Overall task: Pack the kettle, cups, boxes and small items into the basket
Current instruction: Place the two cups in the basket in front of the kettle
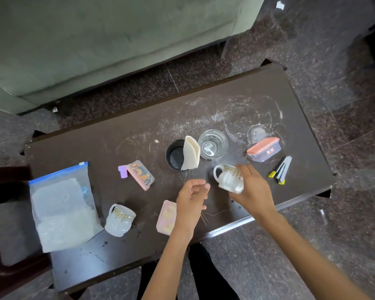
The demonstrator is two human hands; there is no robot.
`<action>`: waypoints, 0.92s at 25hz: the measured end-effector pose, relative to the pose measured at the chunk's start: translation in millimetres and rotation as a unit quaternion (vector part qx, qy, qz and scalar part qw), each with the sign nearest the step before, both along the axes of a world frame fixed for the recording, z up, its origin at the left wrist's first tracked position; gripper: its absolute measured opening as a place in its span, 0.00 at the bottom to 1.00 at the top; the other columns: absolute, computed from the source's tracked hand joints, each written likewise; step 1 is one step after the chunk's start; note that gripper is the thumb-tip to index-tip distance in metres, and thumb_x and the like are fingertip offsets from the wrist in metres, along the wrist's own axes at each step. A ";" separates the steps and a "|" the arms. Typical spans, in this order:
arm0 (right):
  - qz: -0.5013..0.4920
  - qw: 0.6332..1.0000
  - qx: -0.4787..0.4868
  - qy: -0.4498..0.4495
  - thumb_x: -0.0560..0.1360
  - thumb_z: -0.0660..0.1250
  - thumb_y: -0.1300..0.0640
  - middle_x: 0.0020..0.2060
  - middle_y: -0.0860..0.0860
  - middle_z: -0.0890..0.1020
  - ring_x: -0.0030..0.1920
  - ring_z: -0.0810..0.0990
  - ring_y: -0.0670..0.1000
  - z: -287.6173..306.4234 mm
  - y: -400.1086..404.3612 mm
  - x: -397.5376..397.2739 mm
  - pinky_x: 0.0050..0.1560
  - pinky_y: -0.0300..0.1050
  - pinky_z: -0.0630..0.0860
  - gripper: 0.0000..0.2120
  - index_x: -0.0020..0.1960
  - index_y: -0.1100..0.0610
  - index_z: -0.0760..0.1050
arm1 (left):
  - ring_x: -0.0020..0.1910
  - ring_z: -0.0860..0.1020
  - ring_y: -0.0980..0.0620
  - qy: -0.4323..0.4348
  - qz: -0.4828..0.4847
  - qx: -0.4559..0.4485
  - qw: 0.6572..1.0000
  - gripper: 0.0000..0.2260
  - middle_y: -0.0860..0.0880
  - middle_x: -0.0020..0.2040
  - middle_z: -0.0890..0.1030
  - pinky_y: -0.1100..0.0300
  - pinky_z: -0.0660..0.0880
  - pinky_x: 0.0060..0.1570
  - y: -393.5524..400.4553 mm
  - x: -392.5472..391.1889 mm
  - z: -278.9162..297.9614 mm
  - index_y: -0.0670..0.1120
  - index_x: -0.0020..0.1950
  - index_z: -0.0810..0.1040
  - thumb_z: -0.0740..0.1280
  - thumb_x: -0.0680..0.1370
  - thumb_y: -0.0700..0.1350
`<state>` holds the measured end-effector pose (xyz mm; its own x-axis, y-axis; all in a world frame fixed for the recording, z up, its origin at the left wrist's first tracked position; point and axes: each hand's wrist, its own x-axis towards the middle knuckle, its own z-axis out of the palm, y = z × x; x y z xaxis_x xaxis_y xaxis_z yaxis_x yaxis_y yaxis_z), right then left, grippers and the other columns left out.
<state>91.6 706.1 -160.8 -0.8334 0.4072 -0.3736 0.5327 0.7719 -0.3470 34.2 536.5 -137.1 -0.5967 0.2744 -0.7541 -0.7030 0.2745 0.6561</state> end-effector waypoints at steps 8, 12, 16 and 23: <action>0.110 0.972 -0.169 0.117 0.65 0.72 0.59 0.55 0.52 0.76 0.53 0.77 0.50 21.9 -76.3 -1.1 0.50 0.33 0.70 0.24 0.60 0.58 0.72 | 0.44 0.83 0.54 -0.002 0.087 0.027 0.996 0.17 0.45 0.46 0.85 0.62 0.79 0.43 -57.8 -10.2 -2.7 0.43 0.54 0.78 0.77 0.67 0.38; 0.160 0.959 -0.197 0.128 0.67 0.72 0.62 0.63 0.52 0.73 0.64 0.72 0.49 17.3 -118.9 -21.0 0.56 0.41 0.75 0.26 0.63 0.53 0.68 | 0.45 0.82 0.51 0.004 0.117 0.012 0.993 0.12 0.43 0.45 0.84 0.59 0.80 0.45 -110.1 -19.0 0.1 0.37 0.50 0.77 0.73 0.71 0.41; 0.187 0.948 -0.228 0.120 0.67 0.71 0.66 0.68 0.49 0.70 0.66 0.68 0.43 16.8 -161.7 -41.5 0.61 0.32 0.68 0.33 0.69 0.54 0.66 | 0.42 0.81 0.50 0.045 0.150 0.011 0.988 0.08 0.44 0.39 0.81 0.60 0.80 0.44 -169.6 -20.5 2.1 0.37 0.43 0.78 0.69 0.75 0.42; 0.106 0.979 -0.174 -0.002 0.70 0.73 0.49 0.66 0.52 0.72 0.64 0.74 0.53 -11.0 -258.5 -43.1 0.59 0.46 0.73 0.35 0.72 0.58 0.63 | 0.42 0.79 0.49 0.077 0.244 -0.031 0.966 0.11 0.38 0.40 0.81 0.57 0.78 0.53 -272.2 -11.9 10.1 0.34 0.44 0.78 0.70 0.75 0.43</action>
